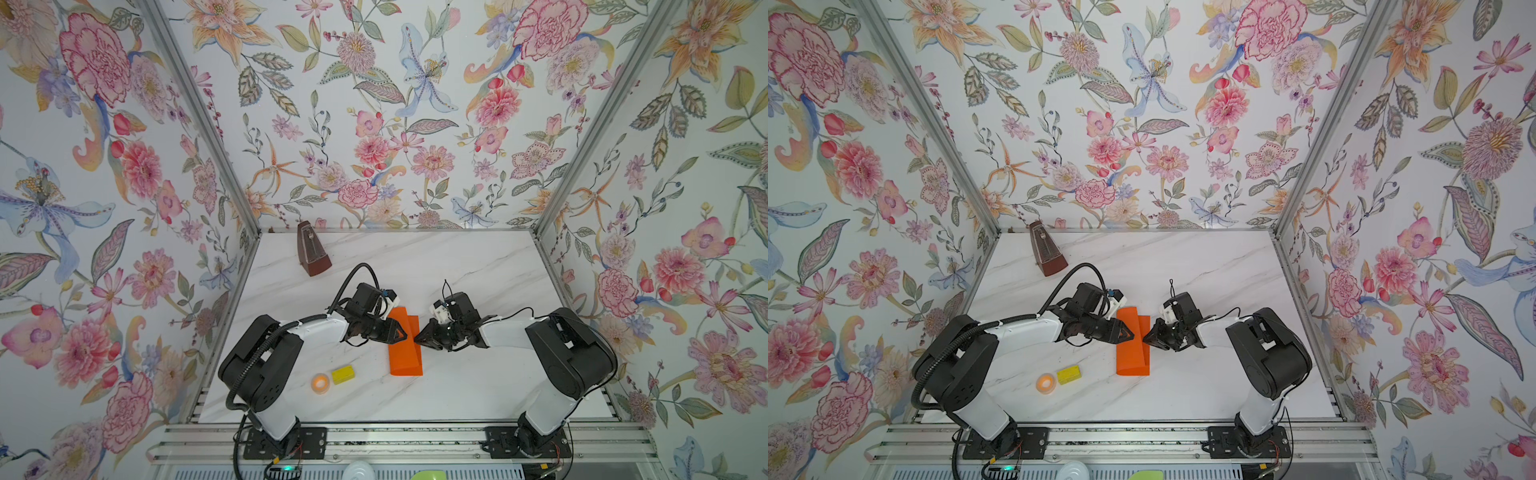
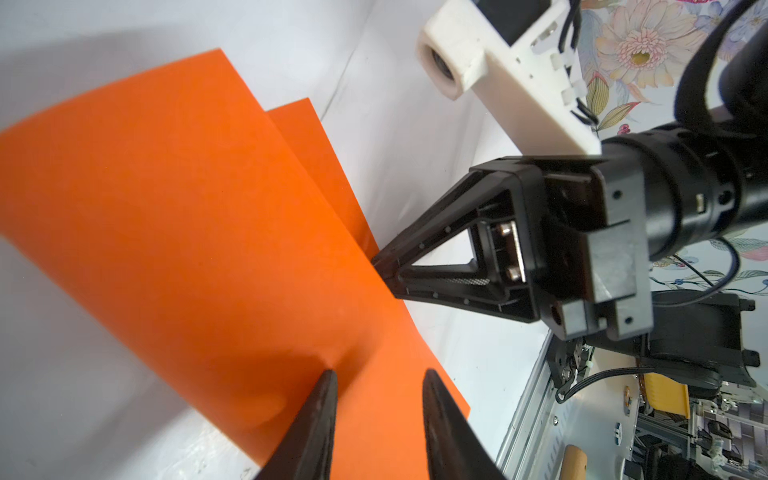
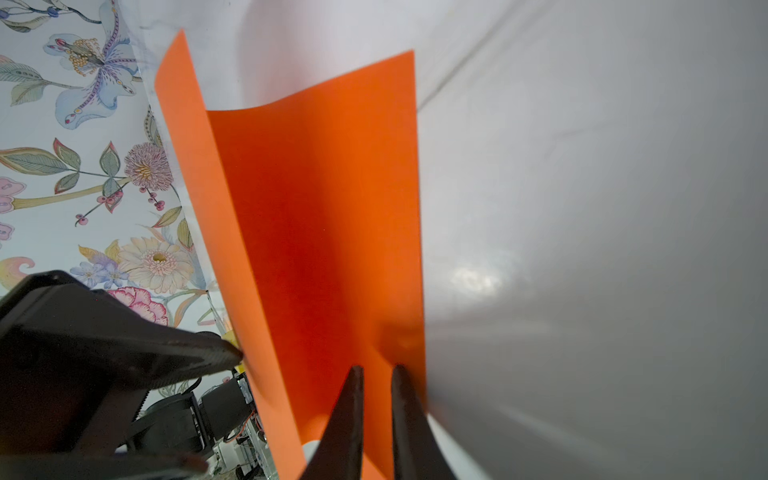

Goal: Fold a paper plane with a square sheet of paper (fold left side to right side)

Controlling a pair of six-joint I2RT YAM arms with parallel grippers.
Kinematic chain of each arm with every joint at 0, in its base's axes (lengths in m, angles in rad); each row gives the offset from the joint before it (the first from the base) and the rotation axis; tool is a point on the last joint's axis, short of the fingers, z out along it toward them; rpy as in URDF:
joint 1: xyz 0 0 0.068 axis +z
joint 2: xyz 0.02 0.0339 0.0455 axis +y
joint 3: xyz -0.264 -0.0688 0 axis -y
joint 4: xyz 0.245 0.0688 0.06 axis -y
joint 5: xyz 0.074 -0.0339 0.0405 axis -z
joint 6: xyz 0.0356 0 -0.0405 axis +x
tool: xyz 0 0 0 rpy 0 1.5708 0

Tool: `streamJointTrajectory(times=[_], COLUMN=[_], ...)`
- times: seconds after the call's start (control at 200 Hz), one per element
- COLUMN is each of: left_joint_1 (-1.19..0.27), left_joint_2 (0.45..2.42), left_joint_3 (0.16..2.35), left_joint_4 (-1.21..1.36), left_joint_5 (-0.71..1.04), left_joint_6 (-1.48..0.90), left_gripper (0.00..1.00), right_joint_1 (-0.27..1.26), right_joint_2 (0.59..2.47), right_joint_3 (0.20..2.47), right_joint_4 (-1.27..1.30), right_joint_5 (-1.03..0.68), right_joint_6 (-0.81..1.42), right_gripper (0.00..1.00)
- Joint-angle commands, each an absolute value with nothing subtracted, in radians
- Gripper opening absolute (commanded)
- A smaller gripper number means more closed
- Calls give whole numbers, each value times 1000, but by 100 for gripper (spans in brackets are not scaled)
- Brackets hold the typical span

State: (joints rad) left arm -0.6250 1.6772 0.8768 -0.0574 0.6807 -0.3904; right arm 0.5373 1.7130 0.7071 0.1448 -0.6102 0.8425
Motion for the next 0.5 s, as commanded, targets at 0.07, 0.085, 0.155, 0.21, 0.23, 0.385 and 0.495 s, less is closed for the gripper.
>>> streamJointTrajectory(times=[0.07, 0.085, 0.155, 0.21, 0.23, 0.385, 0.495], left_joint_1=[-633, -632, -633, -634, -633, -633, -632], left_joint_2=[1690, 1690, 1689, 1691, 1692, 1692, 1689], left_joint_3=[865, 865, 865, 867, 867, 870, 871], left_joint_4=[-51, -51, -51, -51, -51, -52, -61], left_joint_5=[683, 683, 681, 681, 681, 684, 685], left_joint_6=[-387, -387, -388, -388, -389, -388, -383], left_gripper=[27, 27, 26, 25, 24, 22, 21], right_joint_1=[542, 542, 540, 538, 536, 528, 525], right_joint_2=[1634, 1631, 1616, 1607, 1606, 1621, 1650], right_joint_3=[690, 690, 692, 692, 692, 690, 693], right_joint_4=[116, 119, 124, 132, 136, 179, 206], right_joint_5=[-590, -591, -599, -608, -612, -652, -694], right_joint_6=[839, 839, 841, 841, 840, 838, 834], right_gripper=[18, 19, 21, 22, 23, 26, 27])
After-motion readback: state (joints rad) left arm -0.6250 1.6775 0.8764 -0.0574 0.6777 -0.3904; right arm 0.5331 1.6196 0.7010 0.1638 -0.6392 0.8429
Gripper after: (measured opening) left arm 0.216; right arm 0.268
